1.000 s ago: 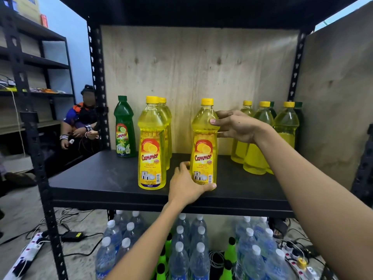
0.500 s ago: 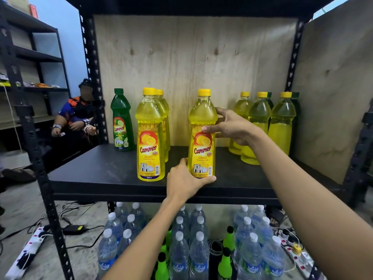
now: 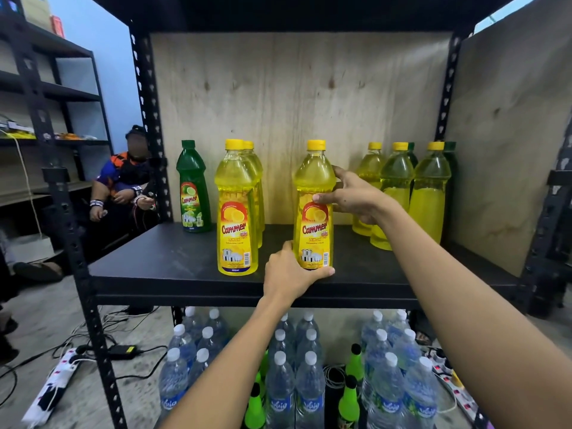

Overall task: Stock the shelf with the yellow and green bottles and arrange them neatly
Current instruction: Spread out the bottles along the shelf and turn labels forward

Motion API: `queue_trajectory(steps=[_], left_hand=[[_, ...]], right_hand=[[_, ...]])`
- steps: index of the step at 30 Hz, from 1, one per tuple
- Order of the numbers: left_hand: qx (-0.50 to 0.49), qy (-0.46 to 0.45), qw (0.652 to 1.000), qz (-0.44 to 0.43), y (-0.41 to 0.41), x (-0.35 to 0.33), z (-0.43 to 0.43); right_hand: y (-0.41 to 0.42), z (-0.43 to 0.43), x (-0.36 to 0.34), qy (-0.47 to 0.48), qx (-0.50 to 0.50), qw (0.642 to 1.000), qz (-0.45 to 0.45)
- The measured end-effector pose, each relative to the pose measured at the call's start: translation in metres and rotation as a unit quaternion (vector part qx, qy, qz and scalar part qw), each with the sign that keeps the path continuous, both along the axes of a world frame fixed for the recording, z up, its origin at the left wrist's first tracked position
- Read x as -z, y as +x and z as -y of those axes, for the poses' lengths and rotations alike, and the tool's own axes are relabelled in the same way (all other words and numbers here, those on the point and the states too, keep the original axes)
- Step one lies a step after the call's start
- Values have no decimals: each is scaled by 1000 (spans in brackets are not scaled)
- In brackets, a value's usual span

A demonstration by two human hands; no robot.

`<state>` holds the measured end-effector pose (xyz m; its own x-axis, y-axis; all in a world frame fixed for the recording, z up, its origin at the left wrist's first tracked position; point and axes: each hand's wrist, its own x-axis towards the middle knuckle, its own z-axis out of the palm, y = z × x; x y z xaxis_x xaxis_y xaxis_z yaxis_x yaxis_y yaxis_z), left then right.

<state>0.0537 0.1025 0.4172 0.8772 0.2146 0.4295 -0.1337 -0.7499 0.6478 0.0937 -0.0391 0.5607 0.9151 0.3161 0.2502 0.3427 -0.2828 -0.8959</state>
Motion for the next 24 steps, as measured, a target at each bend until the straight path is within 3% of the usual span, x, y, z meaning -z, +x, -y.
queue_trajectory(steps=[5, 8, 11, 14, 16, 20, 24], left_hand=[[15, -2, 1000, -19, -1, 0, 2], [11, -26, 999, -32, -5, -2, 6], [-17, -30, 993, 111, -23, 2, 25], [31, 25, 952, 304, -35, 0, 57], [79, 66, 930, 353, -28, -6, 83], [197, 3, 954, 224, 3, -23, 132], [244, -14, 960, 134, 52, -33, 177]], right_hand=[[-5, 3, 9, 3, 9, 1000, 19], [-9, 22, 17, -47, 16, 998, 31], [-8, 60, 29, -28, 93, 994, 52], [-1, 106, 36, 49, 231, 967, 101], [5, 134, 36, 80, 310, 940, 121], [25, 178, 36, 107, 374, 912, 128], [50, 209, 25, 87, 408, 898, 137]])
